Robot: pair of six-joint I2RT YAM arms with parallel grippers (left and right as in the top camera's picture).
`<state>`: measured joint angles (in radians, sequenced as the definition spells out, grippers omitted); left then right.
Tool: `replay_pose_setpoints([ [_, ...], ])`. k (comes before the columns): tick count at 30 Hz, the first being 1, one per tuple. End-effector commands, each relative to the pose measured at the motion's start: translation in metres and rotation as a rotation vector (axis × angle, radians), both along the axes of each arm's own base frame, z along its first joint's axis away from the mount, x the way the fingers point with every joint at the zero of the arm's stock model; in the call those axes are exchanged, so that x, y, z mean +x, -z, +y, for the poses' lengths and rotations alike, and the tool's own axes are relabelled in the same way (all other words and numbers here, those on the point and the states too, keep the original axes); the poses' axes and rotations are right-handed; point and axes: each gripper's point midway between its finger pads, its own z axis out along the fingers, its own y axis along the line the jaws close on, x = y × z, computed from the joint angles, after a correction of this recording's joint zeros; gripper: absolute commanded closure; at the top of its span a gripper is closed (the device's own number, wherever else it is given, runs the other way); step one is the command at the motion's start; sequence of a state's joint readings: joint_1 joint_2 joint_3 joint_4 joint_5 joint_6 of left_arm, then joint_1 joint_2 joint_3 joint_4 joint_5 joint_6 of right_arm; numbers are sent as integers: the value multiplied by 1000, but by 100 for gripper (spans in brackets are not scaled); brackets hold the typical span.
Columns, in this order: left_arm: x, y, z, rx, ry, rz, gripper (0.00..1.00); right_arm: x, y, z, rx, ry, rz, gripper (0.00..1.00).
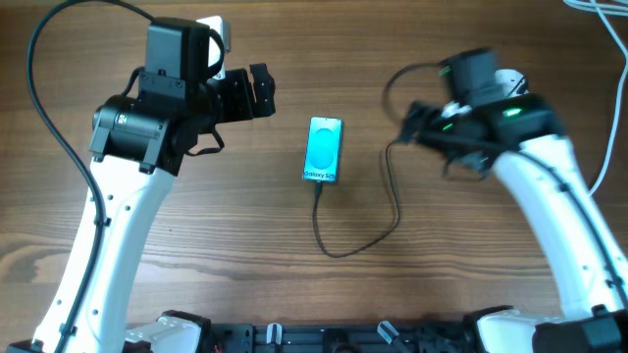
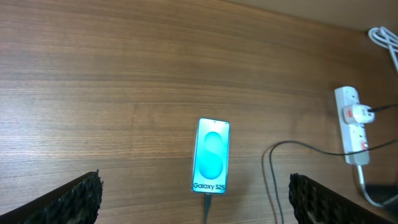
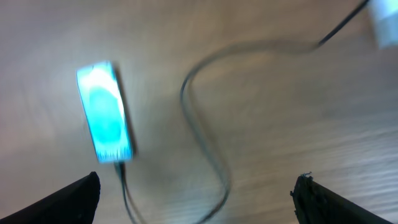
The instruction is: Plug charger to phone and switch on socket
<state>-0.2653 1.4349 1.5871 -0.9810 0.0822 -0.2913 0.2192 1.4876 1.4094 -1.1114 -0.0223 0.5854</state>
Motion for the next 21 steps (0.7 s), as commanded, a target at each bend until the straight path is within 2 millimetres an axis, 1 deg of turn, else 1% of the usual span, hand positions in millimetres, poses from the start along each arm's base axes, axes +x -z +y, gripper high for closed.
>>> replay_pose_setpoints([
  [1,1,2,6,16,-28,1,0,36,-38,-74,-61,147,-158,0],
  [2,1,3,6,17,-28,4,0,46,-44,-100,-86,221,-205,0],
  [3,1,3,6,17,-28,5,0,53,-47,-122,-113,279,-237,0],
  [4,1,3,6,17,-28,7,0,57,-48,-137,-131,319,-260,0],
  [5,1,3,6,17,-28,7,0,61,-49,-160,-158,378,-284,0],
  [7,1,4,6,18,-28,7,0,63,-46,-186,-189,444,-290,0],
  [9,1,3,6,17,-28,7,0,65,-36,-213,-188,543,-279,0],
  [11,1,3,6,17,-28,7,0,66,-23,-234,-194,589,-253,0],
  [15,1,3,6,17,-28,7,0,66,7,-265,-208,636,-192,0],
  [16,1,3,6,17,-28,7,0,67,22,-274,-223,622,-159,1],
  [17,1,3,6,17,-28,7,0,67,34,-279,-233,608,-129,0],
  [18,1,3,6,17,-28,7,0,67,41,-283,-235,608,-111,0],
  [19,1,3,6,17,-28,7,0,65,57,-289,-230,620,-74,0],
  [21,1,3,6,17,-28,7,0,64,75,-295,-227,628,-37,0],
])
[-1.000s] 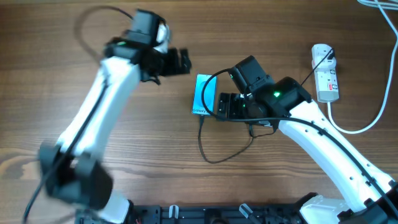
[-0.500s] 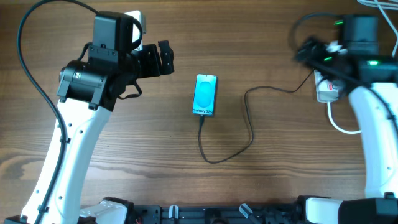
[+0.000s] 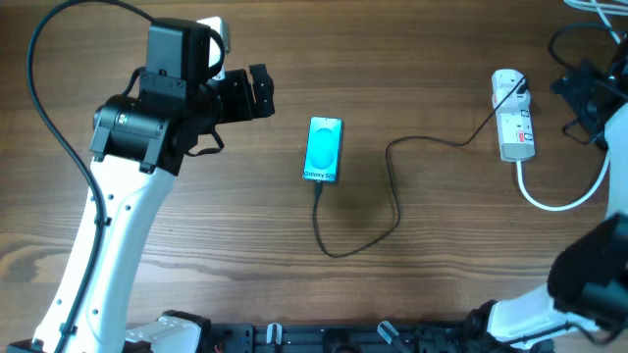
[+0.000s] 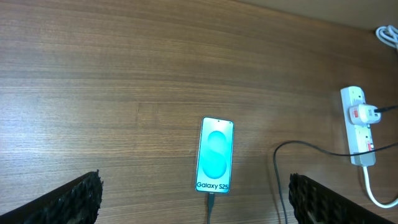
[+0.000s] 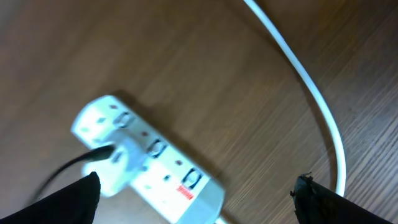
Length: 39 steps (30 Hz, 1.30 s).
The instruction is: Plug charger to phone and switch on socket
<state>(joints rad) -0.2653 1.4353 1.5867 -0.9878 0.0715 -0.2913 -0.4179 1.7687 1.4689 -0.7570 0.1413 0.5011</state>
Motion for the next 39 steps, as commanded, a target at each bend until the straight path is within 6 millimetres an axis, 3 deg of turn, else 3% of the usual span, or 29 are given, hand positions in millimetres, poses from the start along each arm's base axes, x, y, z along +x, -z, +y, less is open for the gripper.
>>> replay_pose_setpoints([
  [1,2,2,4,8,-21,2,0,-2,37,-17,2,10,89,0],
  [7,2,2,4,8,-21,2,0,4,86,-21,13,-59,179,0],
  [14,2,2,4,8,-21,2,0,22,123,-7,92,-173,164,0],
  [21,2,2,4,8,-21,2,0,30,128,1,135,-204,131,0],
  [39,2,2,4,8,-21,2,0,26,146,4,167,-205,166,0],
])
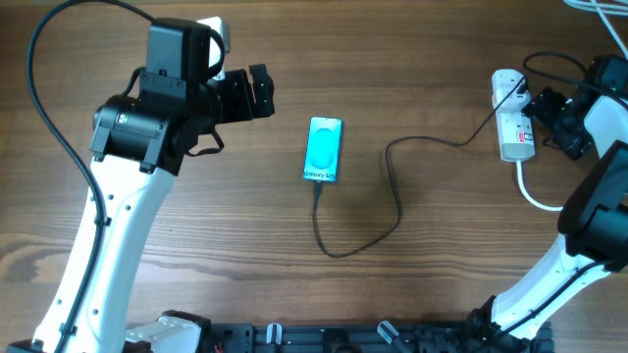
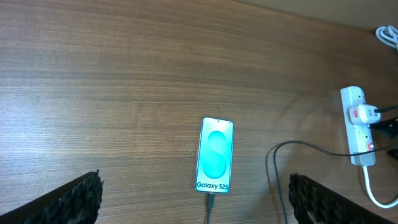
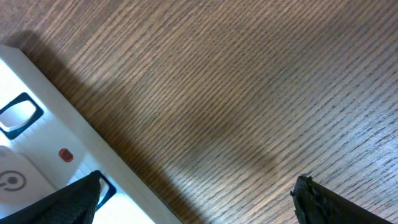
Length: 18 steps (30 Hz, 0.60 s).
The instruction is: Plug charger to phone and switch on socket
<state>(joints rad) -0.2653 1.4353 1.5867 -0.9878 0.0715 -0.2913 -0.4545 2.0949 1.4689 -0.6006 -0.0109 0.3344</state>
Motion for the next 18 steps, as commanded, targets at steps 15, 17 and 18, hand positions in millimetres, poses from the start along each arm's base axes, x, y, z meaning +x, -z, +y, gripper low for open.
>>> replay_pose_setpoints([
  [15,2,2,4,8,-21,2,0,1,24,27,136,-67,18,0],
  [17,1,2,4,8,-20,2,0,-1,24,28,141,-67,27,0],
  [18,2,2,4,8,-21,2,0,-2,24,28,142,-67,30,0],
])
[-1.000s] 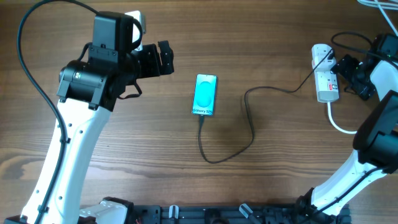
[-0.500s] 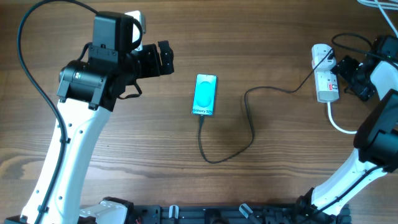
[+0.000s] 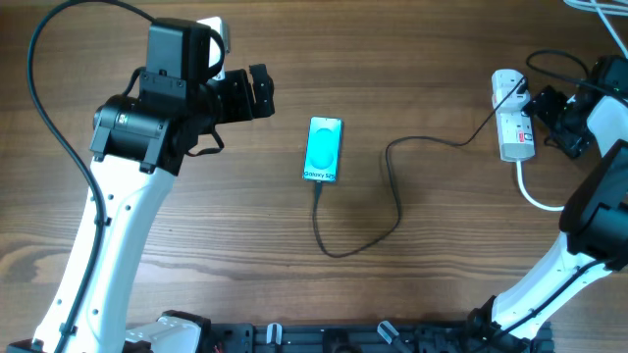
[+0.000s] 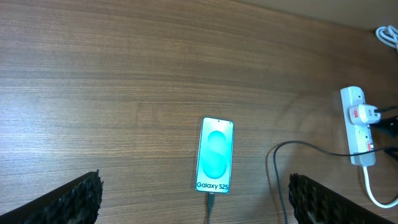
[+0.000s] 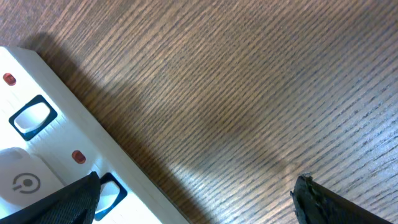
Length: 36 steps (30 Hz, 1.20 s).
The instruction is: Plug charger to phone and switch on socket
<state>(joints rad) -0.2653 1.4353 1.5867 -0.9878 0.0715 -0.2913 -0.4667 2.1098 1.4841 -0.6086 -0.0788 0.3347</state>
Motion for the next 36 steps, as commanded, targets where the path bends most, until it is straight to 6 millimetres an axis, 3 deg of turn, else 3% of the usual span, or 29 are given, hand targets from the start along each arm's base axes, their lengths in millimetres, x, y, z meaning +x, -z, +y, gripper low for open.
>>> replay_pose_setpoints([
  [1,2,2,4,8,-21,2,0,-6,23,24,82,-58,52,0],
  [13,2,2,4,8,-21,2,0,-15,22,27,100,-50,86,0],
  [18,2,2,4,8,-21,2,0,-26,-5,20,86,41,86,0],
  [22,2,2,4,8,-21,2,0,-37,-48,10,12,125,65,0],
  [28,2,2,4,8,-21,2,0,-57,-132,26,-14,156,-50,0],
  [31,2,2,4,8,-21,2,0,-65,-178,47,-52,113,-142,0],
  [36,2,2,4,8,-21,2,0,-89,-225,94,-146,19,-303,1],
])
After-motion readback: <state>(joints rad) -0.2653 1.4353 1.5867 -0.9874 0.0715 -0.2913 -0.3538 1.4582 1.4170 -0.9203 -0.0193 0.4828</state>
